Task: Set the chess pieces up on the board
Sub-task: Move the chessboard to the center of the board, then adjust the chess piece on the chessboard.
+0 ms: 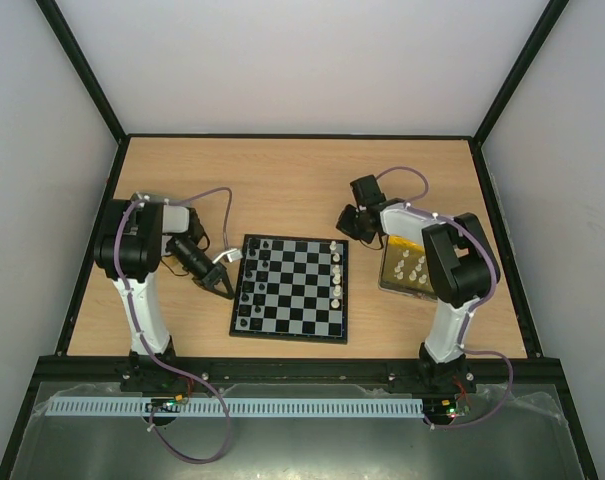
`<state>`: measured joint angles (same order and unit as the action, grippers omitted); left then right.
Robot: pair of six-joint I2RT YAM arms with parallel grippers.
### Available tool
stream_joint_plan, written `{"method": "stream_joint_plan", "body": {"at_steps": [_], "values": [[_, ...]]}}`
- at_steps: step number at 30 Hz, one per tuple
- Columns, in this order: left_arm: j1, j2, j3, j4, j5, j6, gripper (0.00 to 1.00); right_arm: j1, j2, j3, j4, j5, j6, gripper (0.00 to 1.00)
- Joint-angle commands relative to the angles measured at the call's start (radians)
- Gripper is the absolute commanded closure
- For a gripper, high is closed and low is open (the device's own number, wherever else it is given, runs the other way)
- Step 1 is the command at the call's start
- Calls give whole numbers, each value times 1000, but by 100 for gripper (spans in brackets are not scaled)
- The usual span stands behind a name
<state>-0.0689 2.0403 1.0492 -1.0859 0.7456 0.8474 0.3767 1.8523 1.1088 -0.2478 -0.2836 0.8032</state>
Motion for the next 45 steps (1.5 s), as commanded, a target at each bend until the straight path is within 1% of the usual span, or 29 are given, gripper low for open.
{"method": "stream_joint_plan", "body": {"at_steps": [1,5,8,10,11,12,13,14,15,16,17,18,19,22,30,37,45], "values": [[-5,16,3,51,1,8,98,-5,33,42,-11,-8,-13,98],[9,9,-10,79,-35,-8,98,-7,23,73,-53,76,-29,98],[44,-3,-10,114,-95,-36,98,-7,-8,103,-93,152,-67,98],[73,-20,-5,141,-137,-65,98,-4,-29,116,-122,173,-90,98],[89,-32,-3,154,-158,-79,98,-1,-41,117,-135,182,-100,94],[101,-45,-5,177,-189,-102,97,6,-52,115,-146,194,-112,88],[111,-63,-9,204,-218,-121,94,17,-64,111,-158,208,-120,84],[117,-80,-16,228,-245,-137,88,31,-76,107,-168,226,-128,80],[122,-98,-24,251,-270,-153,81,51,-84,105,-180,242,-139,73],[122,-114,-29,270,-287,-166,77,70,-91,107,-206,259,-149,69],[123,-127,-35,272,-292,-168,73,94,-97,115,-230,282,-157,67],[123,-141,-37,271,-287,-169,69,114,-100,122,-250,291,-164,67],[124,-154,-40,273,-282,-171,67,131,-104,128,-269,296,-164,67],[123,-183,-54,293,-282,-188,65,146,-115,127,-305,252,-195,69],[123,-189,-90,315,-276,-191,66,148,-131,133,-382,197,-237,69],[123,-189,-84,314,-257,-194,67,162,-126,119,-360,139,-240,69],[123,-188,-90,316,-258,-194,67,198,-97,117,-342,116,-245,69]]}}
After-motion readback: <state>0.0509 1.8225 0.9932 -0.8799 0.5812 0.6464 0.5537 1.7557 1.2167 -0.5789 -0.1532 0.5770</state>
